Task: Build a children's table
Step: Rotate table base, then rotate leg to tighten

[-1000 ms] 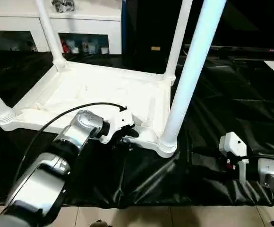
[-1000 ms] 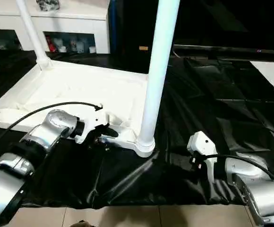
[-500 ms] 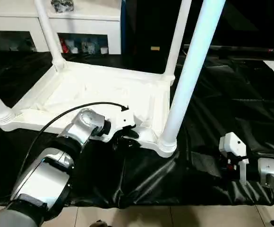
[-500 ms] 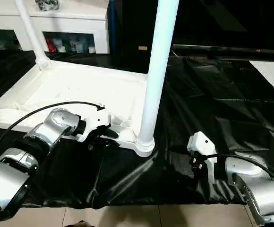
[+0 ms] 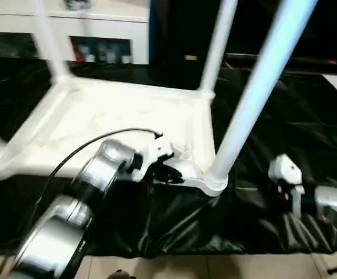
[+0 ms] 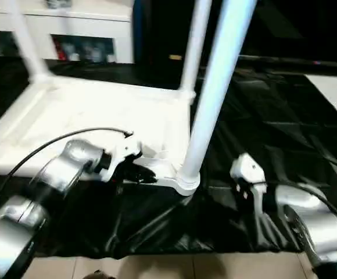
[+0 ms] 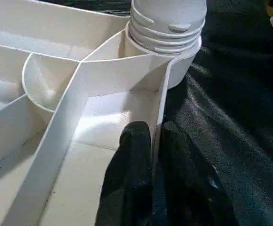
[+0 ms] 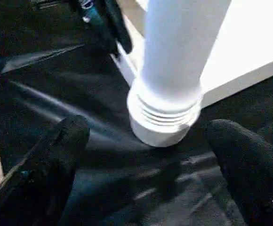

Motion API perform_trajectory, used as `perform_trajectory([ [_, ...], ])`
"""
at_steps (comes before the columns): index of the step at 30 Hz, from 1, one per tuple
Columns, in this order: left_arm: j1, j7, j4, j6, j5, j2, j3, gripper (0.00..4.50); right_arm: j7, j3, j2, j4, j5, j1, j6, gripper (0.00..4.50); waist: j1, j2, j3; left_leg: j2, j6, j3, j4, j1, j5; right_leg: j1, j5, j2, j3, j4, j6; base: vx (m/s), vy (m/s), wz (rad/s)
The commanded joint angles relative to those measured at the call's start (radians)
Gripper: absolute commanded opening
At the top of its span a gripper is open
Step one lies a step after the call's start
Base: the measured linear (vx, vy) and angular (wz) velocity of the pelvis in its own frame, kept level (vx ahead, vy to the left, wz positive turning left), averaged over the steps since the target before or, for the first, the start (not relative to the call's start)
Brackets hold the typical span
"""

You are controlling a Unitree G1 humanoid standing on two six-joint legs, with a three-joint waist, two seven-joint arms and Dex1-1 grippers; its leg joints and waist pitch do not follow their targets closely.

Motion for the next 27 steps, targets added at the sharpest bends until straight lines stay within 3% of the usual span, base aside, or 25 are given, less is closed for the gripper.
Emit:
perform_trajectory([
  [1, 0.078, 0.037, -0.052, 0.077, 0.026, 0.032, -0.006, 0.17, -0.007, 0.010, 0.008, 0.016, -0.017, -0.015, -0.013, 4.50, 0.006, -0.015, -0.057, 0.064, 0.093, -0.020, -0.076, 0.007, -0.114, 0.047, -0.118, -0.083, 0.041, -0.063, -0.271, 0.000, 0.000, 0.00],
  [2, 0.101, 0.046, -0.088, 0.094, 0.028, 0.040, -0.002, 0.07, -0.012, 0.015, 0.015, 0.020, -0.020, -0.020, -0.016, 4.50, 0.000, -0.023, -0.056, 0.066, 0.084, -0.021, -0.078, 0.004, -0.126, 0.048, -0.144, -0.083, 0.040, -0.063, -0.263, 0.000, 0.000, 0.00],
  [4, 0.175, 0.052, -0.221, 0.152, 0.055, 0.077, -0.025, 0.04, -0.025, 0.030, 0.037, 0.030, -0.029, -0.036, -0.023, 4.50, -0.008, -0.024, -0.053, 0.064, 0.071, -0.022, -0.083, 0.002, -0.141, 0.047, -0.204, -0.081, 0.038, -0.070, -0.242, 0.000, 0.000, 0.00],
  [7, 0.211, 0.087, -0.289, 0.208, 0.066, 0.084, -0.020, 0.01, -0.034, 0.054, 0.054, 0.060, -0.053, -0.065, -0.035, 4.50, -0.018, -0.020, -0.053, 0.066, 0.058, -0.020, -0.084, 0.011, -0.149, 0.039, -0.222, -0.078, 0.041, -0.072, -0.239, 0.000, 0.000, 0.00],
  [9, 0.211, 0.095, -0.292, 0.219, 0.069, 0.083, -0.018, 0.01, -0.034, 0.058, 0.056, 0.067, -0.057, -0.072, -0.037, 4.50, -0.021, -0.024, -0.050, 0.065, 0.052, -0.020, -0.085, 0.011, -0.165, 0.037, -0.242, -0.076, 0.041, -0.075, -0.237, 0.000, 0.000, 0.00],
  [11, 0.220, 0.147, -0.326, 0.284, 0.072, 0.072, -0.008, 0.01, -0.035, 0.074, 0.068, 0.095, -0.070, -0.094, -0.050, 4.50, -0.023, -0.027, -0.047, 0.064, 0.038, -0.022, -0.088, 0.011, -0.191, 0.036, -0.281, -0.076, 0.042, -0.077, -0.226, 0.000, 0.000, 0.00],
  [12, 0.223, 0.200, -0.347, 0.318, 0.067, 0.045, 0.013, 0.01, -0.042, 0.090, 0.086, 0.129, -0.088, -0.120, -0.071, 4.50, -0.022, -0.028, -0.045, 0.065, 0.028, -0.021, -0.088, 0.017, -0.225, 0.032, -0.334, -0.078, 0.042, -0.084, -0.213, 0.000, 0.000, 0.00],
  [14, 0.225, 0.239, -0.359, 0.306, 0.054, 0.023, 0.032, 0.01, -0.059, 0.099, 0.109, 0.169, -0.112, -0.150, -0.104, 4.50, -0.024, -0.029, -0.045, 0.063, 0.014, -0.025, -0.089, 0.017, -0.253, 0.033, -0.393, -0.079, 0.042, -0.090, -0.193, 0.000, 0.000, 0.00],
  [16, 0.229, 0.249, -0.371, 0.308, 0.048, 0.018, 0.038, 0.01, -0.071, 0.103, 0.118, 0.187, -0.124, -0.162, -0.119, 4.50, -0.029, -0.031, -0.047, 0.062, 0.009, -0.028, -0.091, 0.011, -0.241, 0.036, -0.379, -0.077, 0.040, -0.088, -0.185, 0.000, 0.000, 0.00],
  [22, 0.214, 0.205, -0.340, 0.208, 0.002, 0.009, 0.036, 0.01, -0.115, 0.117, 0.141, 0.265, -0.166, -0.217, -0.158, 4.50, -0.028, -0.030, -0.052, 0.058, 0.032, -0.021, -0.085, 0.014, -0.192, 0.036, -0.272, -0.072, 0.044, -0.081, -0.203, 0.000, 0.000, 0.00],
  [23, 0.209, 0.201, -0.334, 0.196, 0.004, 0.014, 0.034, 0.45, -0.106, 0.120, 0.141, 0.260, -0.166, -0.216, -0.160, 4.50, -0.027, -0.030, -0.052, 0.057, 0.037, -0.021, -0.085, 0.012, -0.183, 0.037, -0.259, -0.071, 0.044, -0.079, -0.206, 0.000, 0.000, 0.00],
  [27, 0.201, 0.184, -0.318, 0.195, 0.010, 0.028, 0.025, 0.62, -0.102, 0.121, 0.142, 0.255, -0.167, -0.211, -0.166, 4.50, -0.021, -0.025, -0.054, 0.060, 0.048, -0.020, -0.085, 0.013, -0.161, 0.037, -0.222, -0.071, 0.042, -0.075, -0.221, 0.000, 0.000, 0.00],
])
